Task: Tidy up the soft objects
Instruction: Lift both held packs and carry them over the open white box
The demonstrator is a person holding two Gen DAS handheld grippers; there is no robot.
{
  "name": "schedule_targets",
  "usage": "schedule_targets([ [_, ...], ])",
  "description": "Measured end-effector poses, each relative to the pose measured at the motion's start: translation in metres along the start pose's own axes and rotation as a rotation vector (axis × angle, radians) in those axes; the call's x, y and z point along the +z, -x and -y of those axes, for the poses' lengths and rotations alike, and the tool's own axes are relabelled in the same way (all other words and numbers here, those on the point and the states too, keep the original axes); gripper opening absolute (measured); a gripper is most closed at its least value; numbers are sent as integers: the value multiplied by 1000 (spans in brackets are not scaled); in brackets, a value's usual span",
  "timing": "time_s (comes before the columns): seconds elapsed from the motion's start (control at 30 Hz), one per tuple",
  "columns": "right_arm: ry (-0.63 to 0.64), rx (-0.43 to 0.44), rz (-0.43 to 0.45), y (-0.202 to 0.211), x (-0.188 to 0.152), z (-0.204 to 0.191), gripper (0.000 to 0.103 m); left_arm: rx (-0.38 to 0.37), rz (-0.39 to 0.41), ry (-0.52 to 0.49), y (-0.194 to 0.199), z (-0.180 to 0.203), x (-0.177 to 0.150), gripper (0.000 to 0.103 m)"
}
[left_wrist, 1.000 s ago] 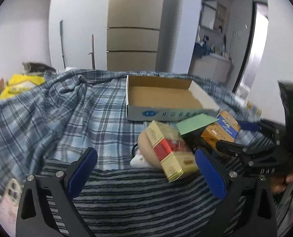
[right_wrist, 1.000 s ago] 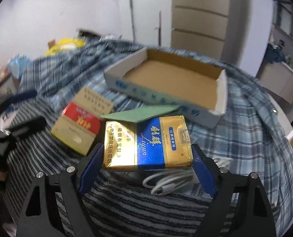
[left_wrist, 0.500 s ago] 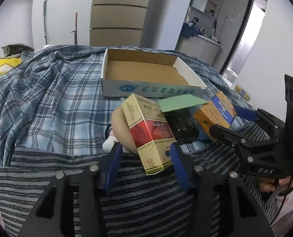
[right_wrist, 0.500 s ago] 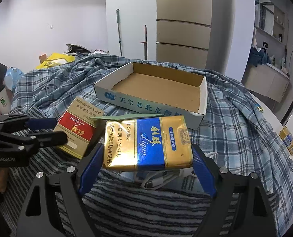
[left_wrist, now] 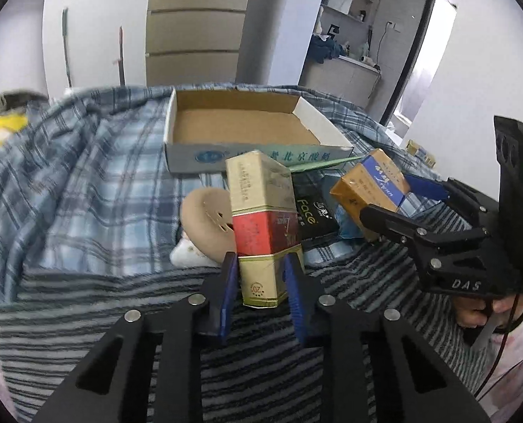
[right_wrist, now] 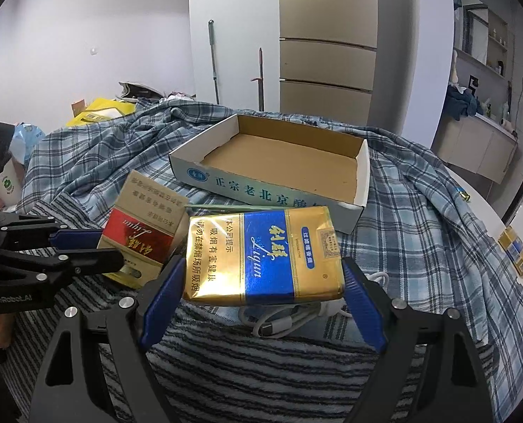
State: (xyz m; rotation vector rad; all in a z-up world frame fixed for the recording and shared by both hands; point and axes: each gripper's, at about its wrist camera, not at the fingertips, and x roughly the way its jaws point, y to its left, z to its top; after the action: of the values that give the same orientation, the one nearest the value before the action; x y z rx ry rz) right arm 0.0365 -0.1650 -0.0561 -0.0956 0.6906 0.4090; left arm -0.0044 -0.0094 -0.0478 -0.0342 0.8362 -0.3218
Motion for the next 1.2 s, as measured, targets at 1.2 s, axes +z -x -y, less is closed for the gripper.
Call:
schedule_targets([
  [1.2,-51,42,-8,-2,0,11,85,177,-3,-122,-12,10,18,24],
])
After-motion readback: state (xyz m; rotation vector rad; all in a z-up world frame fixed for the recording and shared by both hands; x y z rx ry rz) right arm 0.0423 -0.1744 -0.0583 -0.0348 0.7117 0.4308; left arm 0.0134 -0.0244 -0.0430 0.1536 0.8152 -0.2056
